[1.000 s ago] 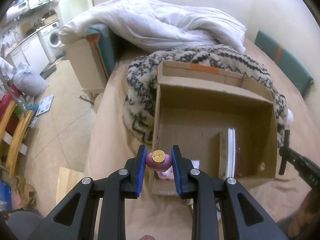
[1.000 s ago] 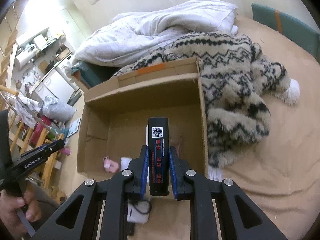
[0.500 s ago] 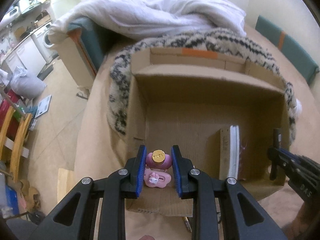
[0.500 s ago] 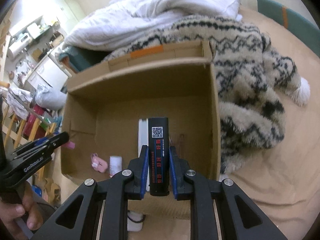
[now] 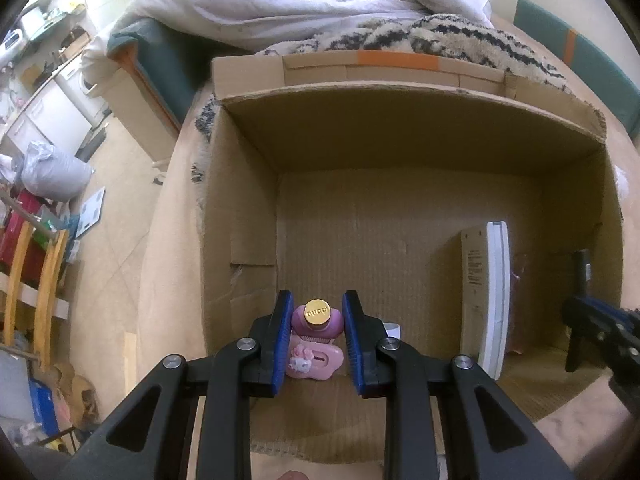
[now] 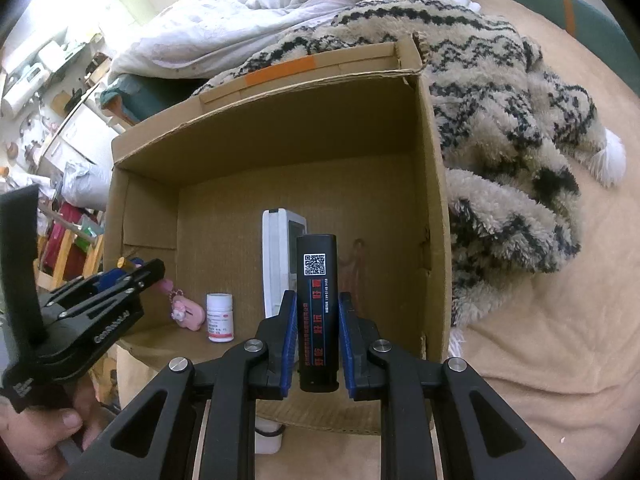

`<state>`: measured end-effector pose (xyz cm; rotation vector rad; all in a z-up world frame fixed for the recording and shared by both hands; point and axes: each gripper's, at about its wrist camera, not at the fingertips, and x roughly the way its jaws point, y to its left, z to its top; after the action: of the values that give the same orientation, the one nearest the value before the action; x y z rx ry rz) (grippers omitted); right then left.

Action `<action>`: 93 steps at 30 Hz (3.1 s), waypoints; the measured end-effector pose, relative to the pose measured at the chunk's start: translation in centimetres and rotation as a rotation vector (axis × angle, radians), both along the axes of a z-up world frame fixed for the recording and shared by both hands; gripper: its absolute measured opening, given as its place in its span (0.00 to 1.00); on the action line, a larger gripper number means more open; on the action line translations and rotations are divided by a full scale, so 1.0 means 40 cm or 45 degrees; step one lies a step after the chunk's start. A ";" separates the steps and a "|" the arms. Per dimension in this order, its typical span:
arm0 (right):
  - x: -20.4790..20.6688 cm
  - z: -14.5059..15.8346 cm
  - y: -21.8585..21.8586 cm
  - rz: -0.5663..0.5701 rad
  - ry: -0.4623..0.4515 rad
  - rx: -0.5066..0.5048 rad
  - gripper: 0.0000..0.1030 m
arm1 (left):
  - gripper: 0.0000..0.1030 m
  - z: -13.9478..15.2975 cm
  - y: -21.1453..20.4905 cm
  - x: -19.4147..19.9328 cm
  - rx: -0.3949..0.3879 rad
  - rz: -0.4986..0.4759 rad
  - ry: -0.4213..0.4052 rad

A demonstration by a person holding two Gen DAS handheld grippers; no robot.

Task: Organize rigid objects
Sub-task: 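Lower the perfume bottle and black stick into the box and open both grippers, then withdraw the right gripper and grasp the white earbuds case beside the box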

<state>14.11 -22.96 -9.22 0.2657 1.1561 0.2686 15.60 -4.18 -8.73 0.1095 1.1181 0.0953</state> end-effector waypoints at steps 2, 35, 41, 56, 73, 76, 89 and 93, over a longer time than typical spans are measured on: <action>0.001 0.000 -0.001 -0.004 -0.001 0.004 0.20 | 0.22 -0.006 -0.003 0.004 0.009 -0.001 0.009; -0.039 0.093 -0.046 -0.092 -0.156 0.164 0.80 | 0.79 0.129 0.052 -0.079 -0.021 0.056 -0.109; -0.079 0.103 -0.045 -0.083 -0.153 0.147 0.80 | 0.79 0.140 0.092 -0.123 -0.026 0.074 -0.111; -0.182 0.091 -0.045 -0.086 -0.108 0.174 0.80 | 0.79 0.133 0.150 -0.247 -0.041 0.056 -0.144; -0.216 -0.006 -0.006 -0.058 0.088 0.193 0.80 | 0.79 0.070 0.207 -0.254 -0.115 0.154 -0.074; -0.209 -0.039 -0.007 -0.073 0.157 0.221 0.80 | 0.79 0.060 0.217 -0.251 -0.134 0.186 -0.047; -0.200 -0.218 0.120 0.008 0.506 0.291 0.70 | 0.79 0.062 0.211 -0.246 -0.231 0.167 0.003; -0.185 -0.252 0.155 0.002 0.526 0.268 0.70 | 0.79 0.067 0.207 -0.251 -0.230 0.150 0.000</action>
<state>6.72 -16.76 -19.28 0.5232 1.5374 0.3474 5.54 4.10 -6.07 -0.1180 1.1276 0.0988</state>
